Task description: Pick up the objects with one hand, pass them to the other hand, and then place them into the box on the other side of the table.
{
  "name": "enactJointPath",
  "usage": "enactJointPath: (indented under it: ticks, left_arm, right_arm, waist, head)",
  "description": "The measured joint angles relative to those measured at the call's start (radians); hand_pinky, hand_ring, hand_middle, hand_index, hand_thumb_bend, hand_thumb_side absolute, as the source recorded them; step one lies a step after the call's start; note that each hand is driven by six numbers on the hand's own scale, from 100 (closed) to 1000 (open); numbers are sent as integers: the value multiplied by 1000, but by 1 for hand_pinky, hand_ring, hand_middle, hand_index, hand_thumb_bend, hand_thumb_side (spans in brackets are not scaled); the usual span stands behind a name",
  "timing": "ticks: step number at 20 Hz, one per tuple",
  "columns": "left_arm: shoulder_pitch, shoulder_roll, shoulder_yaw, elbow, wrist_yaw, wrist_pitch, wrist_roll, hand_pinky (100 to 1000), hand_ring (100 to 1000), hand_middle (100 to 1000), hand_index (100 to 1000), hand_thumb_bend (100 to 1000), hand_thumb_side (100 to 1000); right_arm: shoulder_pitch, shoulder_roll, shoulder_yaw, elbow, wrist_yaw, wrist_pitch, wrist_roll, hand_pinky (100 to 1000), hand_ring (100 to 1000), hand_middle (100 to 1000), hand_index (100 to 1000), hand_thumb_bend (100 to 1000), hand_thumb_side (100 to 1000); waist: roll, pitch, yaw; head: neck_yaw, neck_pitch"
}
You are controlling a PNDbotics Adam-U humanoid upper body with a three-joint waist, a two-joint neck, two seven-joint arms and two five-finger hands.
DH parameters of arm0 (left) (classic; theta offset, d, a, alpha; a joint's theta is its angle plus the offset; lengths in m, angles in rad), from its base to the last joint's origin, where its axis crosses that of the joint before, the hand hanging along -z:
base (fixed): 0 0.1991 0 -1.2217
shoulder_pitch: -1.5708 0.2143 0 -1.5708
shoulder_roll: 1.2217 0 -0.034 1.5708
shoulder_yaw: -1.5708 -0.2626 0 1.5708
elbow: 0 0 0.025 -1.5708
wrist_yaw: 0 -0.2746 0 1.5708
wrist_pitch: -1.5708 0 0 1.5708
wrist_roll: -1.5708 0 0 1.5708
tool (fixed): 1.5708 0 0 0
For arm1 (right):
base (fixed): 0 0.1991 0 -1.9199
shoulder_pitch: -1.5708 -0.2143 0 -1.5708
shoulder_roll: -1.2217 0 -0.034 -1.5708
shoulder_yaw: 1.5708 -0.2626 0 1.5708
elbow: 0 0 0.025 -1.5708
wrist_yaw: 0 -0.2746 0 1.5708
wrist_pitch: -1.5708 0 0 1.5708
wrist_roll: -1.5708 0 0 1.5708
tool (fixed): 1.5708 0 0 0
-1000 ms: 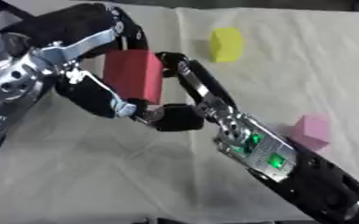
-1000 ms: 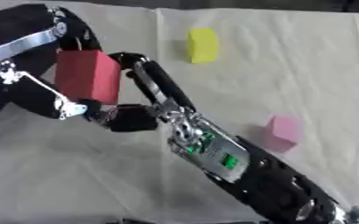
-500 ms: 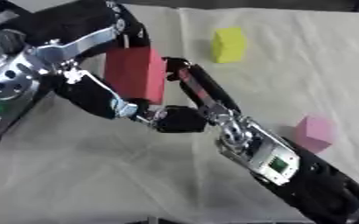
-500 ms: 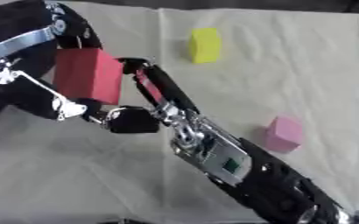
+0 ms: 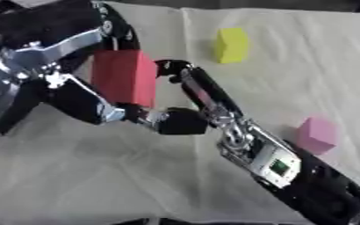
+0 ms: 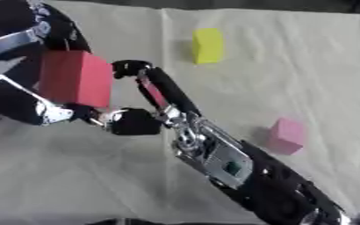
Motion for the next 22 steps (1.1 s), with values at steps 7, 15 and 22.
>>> enactJointPath:
  ticks: [7, 15, 22]
  left_arm:
    - [13, 97, 52, -14, 29, 41, 26, 682, 528, 518, 415, 311, 100]
    - [79, 237, 121, 75, 84, 81, 100, 687, 531, 523, 416, 317, 100]
    - [149, 319, 173, 116, 128, 81, 195, 686, 533, 524, 413, 318, 100]
  right_arm:
    - [1, -12, -9, 0, -3, -8, -6, 834, 850, 711, 808, 561, 438]
    - [8, -25, 5, 0, -3, -74, 19, 835, 848, 710, 806, 526, 369]
    - [-7, -24, 4, 0, -2, -152, 8, 835, 846, 706, 802, 529, 357]
  waist:
    - [-3, 0, -3]
    - [-24, 13, -65]
    - [-34, 30, -100]
  head:
    - [16, 0]
    - [71, 0]
    - [128, 0]
